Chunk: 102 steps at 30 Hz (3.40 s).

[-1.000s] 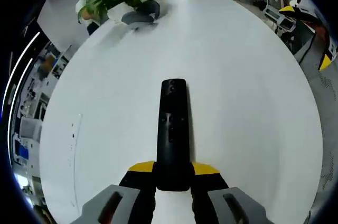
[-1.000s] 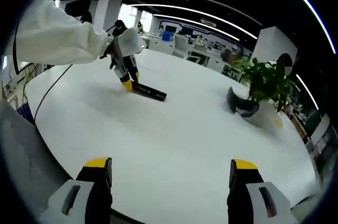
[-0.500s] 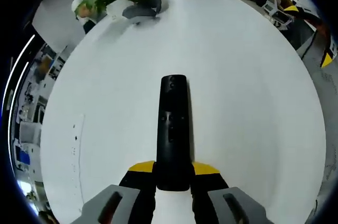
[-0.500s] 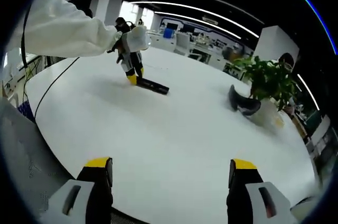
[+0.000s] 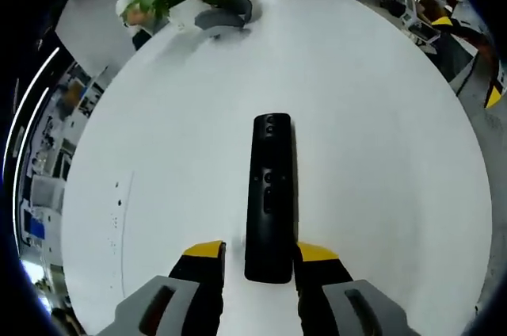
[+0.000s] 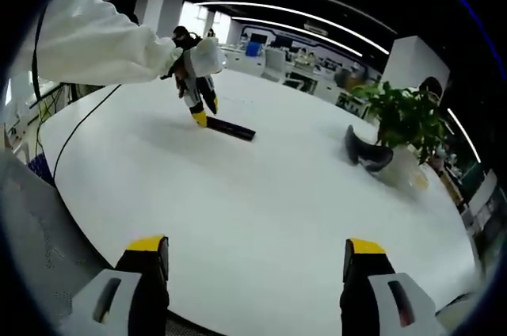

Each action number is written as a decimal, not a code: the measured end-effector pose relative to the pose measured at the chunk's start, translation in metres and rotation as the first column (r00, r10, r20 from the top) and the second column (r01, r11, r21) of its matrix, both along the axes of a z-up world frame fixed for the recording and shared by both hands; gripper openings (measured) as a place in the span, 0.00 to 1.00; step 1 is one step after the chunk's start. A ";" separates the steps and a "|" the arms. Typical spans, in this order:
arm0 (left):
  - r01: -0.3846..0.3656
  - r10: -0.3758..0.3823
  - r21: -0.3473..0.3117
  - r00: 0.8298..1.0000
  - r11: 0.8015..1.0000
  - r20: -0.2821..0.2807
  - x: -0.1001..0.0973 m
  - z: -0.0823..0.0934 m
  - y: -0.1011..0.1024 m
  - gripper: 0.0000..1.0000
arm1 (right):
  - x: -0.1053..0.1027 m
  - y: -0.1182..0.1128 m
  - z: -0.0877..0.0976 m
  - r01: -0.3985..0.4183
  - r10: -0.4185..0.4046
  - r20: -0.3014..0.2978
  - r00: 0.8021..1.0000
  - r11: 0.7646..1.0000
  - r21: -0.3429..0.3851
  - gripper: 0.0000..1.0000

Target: Press the specified remote control buttons in sequence, fully releasing each button before pressing the next.

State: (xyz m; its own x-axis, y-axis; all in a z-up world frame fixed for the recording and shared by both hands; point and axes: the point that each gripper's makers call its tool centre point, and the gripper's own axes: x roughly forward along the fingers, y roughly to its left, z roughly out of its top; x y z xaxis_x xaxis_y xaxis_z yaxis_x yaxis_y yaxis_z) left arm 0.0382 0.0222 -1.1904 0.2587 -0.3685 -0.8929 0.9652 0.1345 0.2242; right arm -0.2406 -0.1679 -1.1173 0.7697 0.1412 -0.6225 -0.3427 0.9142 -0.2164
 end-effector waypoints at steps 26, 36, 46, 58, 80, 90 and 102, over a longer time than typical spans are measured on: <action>-0.396 0.449 -0.409 0.893 0.822 0.038 -0.071 0.065 0.025 0.96 | 0.002 -0.002 0.028 0.008 -0.010 0.142 0.990 1.000 0.013 0.92; -0.450 0.545 -0.520 0.838 0.726 0.035 -0.117 0.099 0.041 0.99 | 0.003 -0.004 0.031 0.020 -0.022 0.156 0.987 1.000 0.020 0.95; -0.528 0.677 -0.610 0.736 0.591 0.018 -0.177 0.129 0.066 0.99 | 0.005 -0.009 0.036 0.038 -0.044 0.164 0.985 0.998 0.044 0.94; -0.599 0.760 -0.614 0.650 0.514 0.002 -0.258 0.121 0.087 1.00 | 0.006 -0.018 0.037 0.082 -0.089 0.173 0.981 0.995 0.049 0.91; -0.613 0.824 -0.656 0.566 0.441 0.026 -0.282 0.111 0.097 1.00 | 0.008 -0.031 0.032 0.151 -0.156 0.145 0.977 0.987 0.046 0.96; -0.621 0.836 -0.633 0.543 0.462 0.078 -0.284 0.108 0.106 1.00 | 0.005 -0.019 0.032 0.111 -0.118 0.146 0.982 0.992 0.051 0.98; -0.631 0.848 -0.626 0.523 0.458 0.093 -0.283 0.106 0.112 1.00 | -0.003 -0.049 0.013 0.162 -0.163 0.088 0.983 0.987 0.023 0.99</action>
